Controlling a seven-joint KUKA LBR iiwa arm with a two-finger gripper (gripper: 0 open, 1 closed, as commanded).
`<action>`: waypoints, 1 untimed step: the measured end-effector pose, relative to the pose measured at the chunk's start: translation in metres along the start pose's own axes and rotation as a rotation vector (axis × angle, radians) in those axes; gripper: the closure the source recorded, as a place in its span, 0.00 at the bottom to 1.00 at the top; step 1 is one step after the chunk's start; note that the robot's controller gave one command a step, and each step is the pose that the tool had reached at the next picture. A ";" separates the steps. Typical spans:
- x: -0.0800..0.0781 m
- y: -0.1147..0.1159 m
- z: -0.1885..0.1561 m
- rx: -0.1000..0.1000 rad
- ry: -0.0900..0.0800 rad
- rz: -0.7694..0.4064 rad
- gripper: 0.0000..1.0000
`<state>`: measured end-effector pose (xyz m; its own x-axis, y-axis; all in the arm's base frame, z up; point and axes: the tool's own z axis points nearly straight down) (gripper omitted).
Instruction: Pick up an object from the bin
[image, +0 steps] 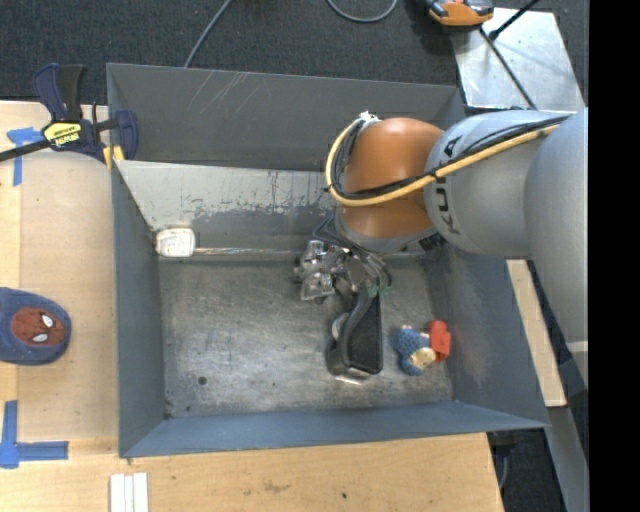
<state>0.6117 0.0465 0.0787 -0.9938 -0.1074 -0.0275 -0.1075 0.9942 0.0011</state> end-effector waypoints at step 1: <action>0.006 -0.038 -0.092 0.004 0.015 0.030 1.00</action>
Offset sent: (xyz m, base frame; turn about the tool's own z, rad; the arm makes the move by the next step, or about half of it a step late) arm -0.0079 -0.0365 0.0859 0.0267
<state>0.6068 0.0077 0.1704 -0.9969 -0.0773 -0.0123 -0.0773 0.9970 -0.0022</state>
